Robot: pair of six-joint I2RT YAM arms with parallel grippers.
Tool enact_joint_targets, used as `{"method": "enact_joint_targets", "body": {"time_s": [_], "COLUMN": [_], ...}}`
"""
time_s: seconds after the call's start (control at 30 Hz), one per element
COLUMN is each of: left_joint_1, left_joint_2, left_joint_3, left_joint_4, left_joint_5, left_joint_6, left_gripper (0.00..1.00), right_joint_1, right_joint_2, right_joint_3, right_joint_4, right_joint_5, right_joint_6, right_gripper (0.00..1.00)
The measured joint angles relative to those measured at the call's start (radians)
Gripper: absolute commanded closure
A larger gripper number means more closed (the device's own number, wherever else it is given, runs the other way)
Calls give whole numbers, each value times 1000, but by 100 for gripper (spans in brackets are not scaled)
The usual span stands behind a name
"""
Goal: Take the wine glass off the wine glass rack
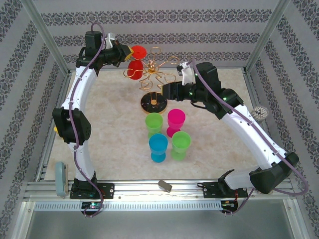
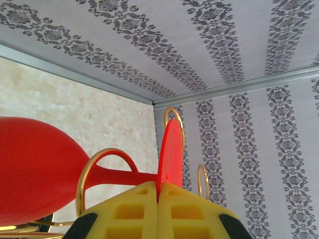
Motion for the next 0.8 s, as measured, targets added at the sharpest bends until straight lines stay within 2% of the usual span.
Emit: {"method": "enact_joint_targets", "body": {"time_s": [0.8], "left_joint_1": [0], "left_joint_2": [-83], "left_joint_3": [-108], "left_joint_4": [37], "left_joint_5": [39], "left_joint_6": [-12], "left_gripper": [100], "right_joint_1": [0], "right_joint_2": [0], "right_joint_3": [0], "right_joint_4": [0], "right_joint_5": [0], "right_joint_6": [5], "right_gripper": [54]}}
